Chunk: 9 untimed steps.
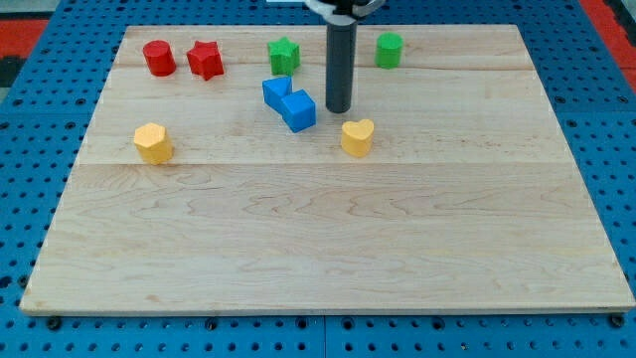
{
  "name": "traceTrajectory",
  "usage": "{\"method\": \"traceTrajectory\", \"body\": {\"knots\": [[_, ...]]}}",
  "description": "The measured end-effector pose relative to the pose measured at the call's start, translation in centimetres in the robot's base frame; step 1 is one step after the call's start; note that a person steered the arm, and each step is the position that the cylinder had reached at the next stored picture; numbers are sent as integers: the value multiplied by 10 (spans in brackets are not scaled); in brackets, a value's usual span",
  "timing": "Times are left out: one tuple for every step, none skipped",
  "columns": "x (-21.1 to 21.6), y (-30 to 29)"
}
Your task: Place the heart at bottom to the blue cube
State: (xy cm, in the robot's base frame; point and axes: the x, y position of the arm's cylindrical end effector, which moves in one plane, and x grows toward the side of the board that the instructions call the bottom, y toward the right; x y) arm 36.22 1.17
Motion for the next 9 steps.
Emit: {"method": "traceTrajectory", "body": {"knots": [[15, -18], [22, -25], [15, -16], [6, 1], [5, 61], [26, 88], [54, 76], [61, 35], [47, 62]]}}
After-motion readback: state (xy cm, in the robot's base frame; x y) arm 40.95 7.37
